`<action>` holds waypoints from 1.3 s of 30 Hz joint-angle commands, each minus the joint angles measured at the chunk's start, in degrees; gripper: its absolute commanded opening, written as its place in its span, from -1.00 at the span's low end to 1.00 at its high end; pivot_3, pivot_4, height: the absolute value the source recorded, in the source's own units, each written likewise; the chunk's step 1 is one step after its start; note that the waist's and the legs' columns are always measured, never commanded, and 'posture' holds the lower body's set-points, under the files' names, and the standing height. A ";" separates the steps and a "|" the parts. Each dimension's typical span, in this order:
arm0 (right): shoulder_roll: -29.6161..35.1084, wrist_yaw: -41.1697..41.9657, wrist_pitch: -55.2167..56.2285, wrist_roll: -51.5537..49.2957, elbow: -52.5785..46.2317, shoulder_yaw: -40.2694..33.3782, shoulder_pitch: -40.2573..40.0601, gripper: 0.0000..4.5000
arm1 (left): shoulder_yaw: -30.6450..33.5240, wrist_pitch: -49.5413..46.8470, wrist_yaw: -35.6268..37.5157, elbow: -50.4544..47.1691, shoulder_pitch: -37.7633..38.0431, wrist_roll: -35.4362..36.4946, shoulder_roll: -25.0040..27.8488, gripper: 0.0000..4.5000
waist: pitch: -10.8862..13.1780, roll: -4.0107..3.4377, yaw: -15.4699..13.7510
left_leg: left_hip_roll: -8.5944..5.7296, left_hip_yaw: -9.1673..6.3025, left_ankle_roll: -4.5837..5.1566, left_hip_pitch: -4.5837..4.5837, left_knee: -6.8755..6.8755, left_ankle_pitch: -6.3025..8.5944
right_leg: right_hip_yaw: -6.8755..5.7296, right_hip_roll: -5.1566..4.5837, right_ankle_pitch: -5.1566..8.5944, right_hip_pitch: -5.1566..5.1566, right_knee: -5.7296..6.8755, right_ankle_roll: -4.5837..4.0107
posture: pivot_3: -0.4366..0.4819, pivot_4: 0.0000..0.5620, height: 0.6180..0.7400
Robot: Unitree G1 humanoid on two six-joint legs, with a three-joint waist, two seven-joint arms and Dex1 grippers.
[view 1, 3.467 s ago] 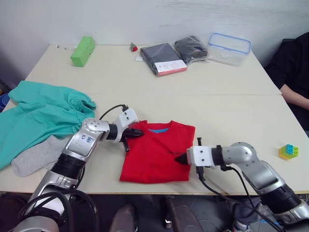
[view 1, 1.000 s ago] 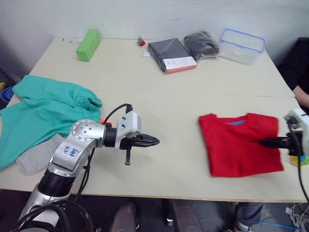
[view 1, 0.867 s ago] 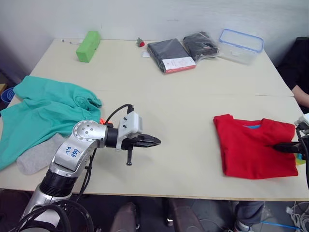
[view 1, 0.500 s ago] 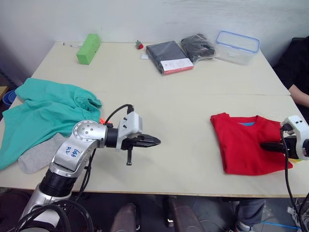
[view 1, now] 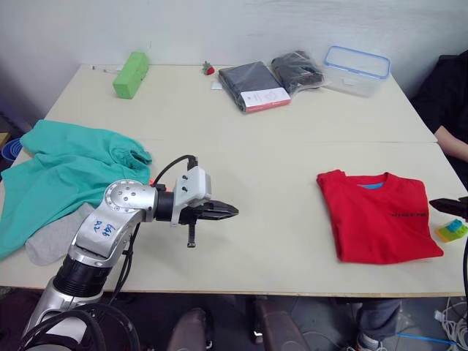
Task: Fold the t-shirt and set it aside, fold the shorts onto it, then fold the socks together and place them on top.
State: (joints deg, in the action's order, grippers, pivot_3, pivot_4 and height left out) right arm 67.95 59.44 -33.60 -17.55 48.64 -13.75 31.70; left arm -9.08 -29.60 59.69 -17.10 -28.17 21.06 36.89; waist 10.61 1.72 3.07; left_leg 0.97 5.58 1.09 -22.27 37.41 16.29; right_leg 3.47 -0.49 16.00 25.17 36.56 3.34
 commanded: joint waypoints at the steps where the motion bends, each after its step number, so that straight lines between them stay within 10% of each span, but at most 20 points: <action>1: 0.72 3.33 -2.37 -4.04 -4.33 -4.34 0.01 0.82 | 1.19 0.85 0.26 0.20 -1.34 0.52 0.39 -1.00 | 0.00 0.00 0.11 | 0.00 0.00 0.00 0.00 0.00 0.00 | 0.00 0.00 0.00 0.00 0.01 0.00 | -0.05 -0.47 1.00; 13: -6.27 -6.26 -5.06 0.48 -19.86 -1.03 -12.81 -0.98 | 1.29 1.55 0.62 1.41 -2.62 0.17 0.77 -1.00 | -0.02 -0.04 -0.01 | -0.05 -0.09 -0.01 0.10 0.08 -0.03 | 0.00 -0.06 -0.03 -0.16 0.13 0.07 | -0.05 -0.47 1.00; 21: -8.38 -5.03 -1.98 -3.67 -15.39 -5.62 -8.01 -0.98 | 3.83 1.13 -0.98 0.34 -0.04 0.42 2.58 -1.00 | -0.01 -0.04 0.32 | -0.05 -0.07 -0.01 0.17 0.16 -0.07 | 0.03 -0.03 -0.02 -0.16 0.31 0.06 | -0.05 -0.47 1.00; 29: -10.10 3.37 -10.13 -18.43 -36.54 -9.76 -4.82 -0.98 | 11.84 -1.75 -6.36 -4.83 8.89 1.00 6.08 -1.00 | 0.00 -0.07 0.50 | 0.04 -0.10 -0.03 0.23 0.15 -0.07 | 0.00 0.03 -0.02 -0.16 0.43 0.04 | -0.05 -0.47 1.00; 35: -20.20 -0.19 -11.65 -24.05 -58.77 0.27 1.87 -0.98 | 26.46 -5.82 -14.19 -10.30 22.45 -1.15 9.29 -1.00 | 0.06 0.04 1.12 | 0.09 -0.19 -0.08 0.18 0.10 -0.05 | -0.08 -0.01 0.00 -0.11 0.42 -0.02 | -0.05 -0.47 1.00; 39: -23.44 0.97 -12.41 -27.04 -67.39 5.89 2.86 -0.59 | 34.19 -3.46 -18.97 -7.46 31.85 -7.53 11.12 -0.73 | 0.06 0.06 0.49 | 0.07 -0.21 -0.11 0.10 -0.11 -0.02 | -0.14 -0.14 0.06 0.02 0.29 -0.09 | -0.05 -0.47 1.00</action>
State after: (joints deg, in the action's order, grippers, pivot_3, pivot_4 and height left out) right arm 44.43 59.58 -46.37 -42.59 -14.79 -7.98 33.58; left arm 21.74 -34.94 42.82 -25.65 2.46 16.45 47.16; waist 10.68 1.78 3.56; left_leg 1.04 5.38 0.97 -22.22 37.25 16.29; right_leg 3.31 -0.66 16.06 25.24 36.80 3.24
